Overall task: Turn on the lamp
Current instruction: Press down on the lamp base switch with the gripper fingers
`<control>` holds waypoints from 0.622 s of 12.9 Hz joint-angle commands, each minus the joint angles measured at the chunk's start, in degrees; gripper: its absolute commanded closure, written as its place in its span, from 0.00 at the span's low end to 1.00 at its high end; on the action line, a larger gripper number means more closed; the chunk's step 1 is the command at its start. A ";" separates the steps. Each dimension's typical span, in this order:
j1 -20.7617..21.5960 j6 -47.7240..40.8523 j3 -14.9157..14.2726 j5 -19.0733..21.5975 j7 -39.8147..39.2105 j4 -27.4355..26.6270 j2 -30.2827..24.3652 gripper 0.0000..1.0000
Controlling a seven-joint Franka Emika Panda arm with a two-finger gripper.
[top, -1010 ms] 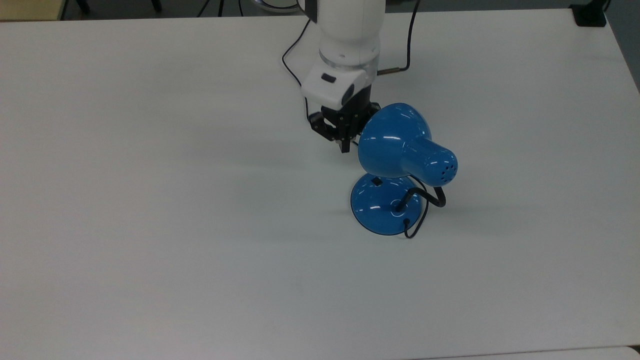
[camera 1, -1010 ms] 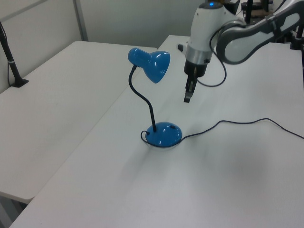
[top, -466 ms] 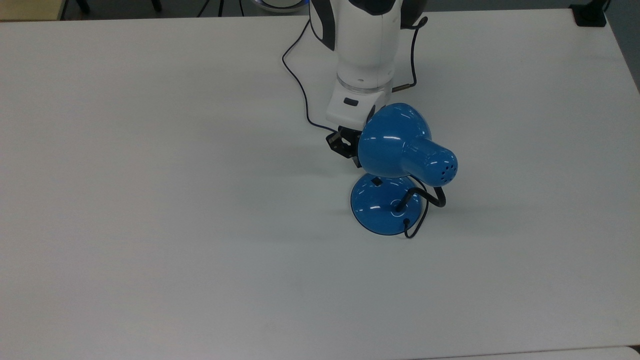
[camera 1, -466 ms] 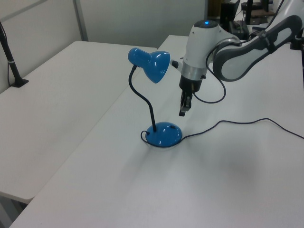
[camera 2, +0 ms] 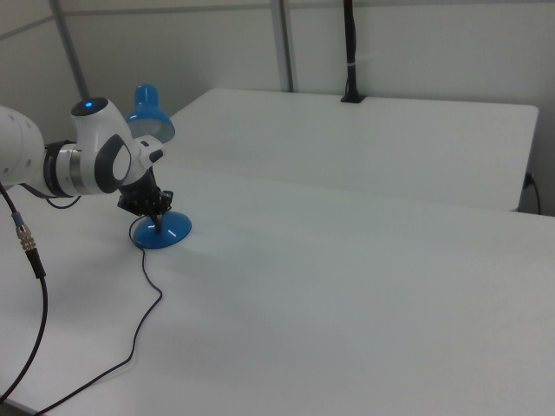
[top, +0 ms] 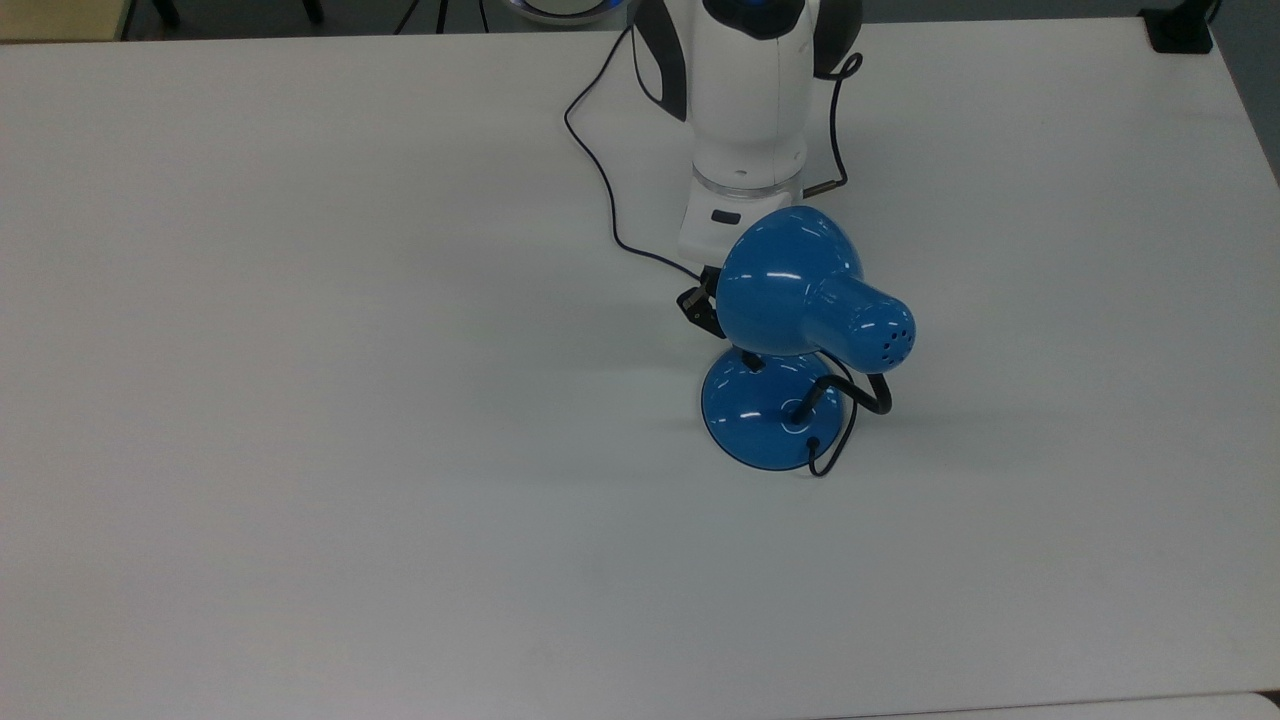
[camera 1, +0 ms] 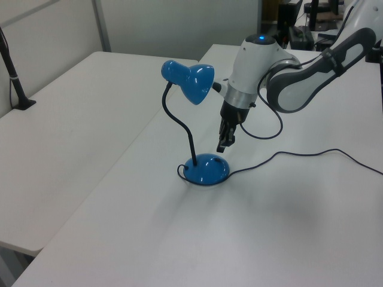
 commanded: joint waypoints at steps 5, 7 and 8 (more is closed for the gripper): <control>0.23 5.51 0.07 -0.64 -1.46 0.16 2.92 1.00; 0.14 6.48 0.07 -0.73 -2.51 0.07 3.10 1.00; 0.14 6.66 0.24 -0.73 -2.77 -0.01 3.10 1.00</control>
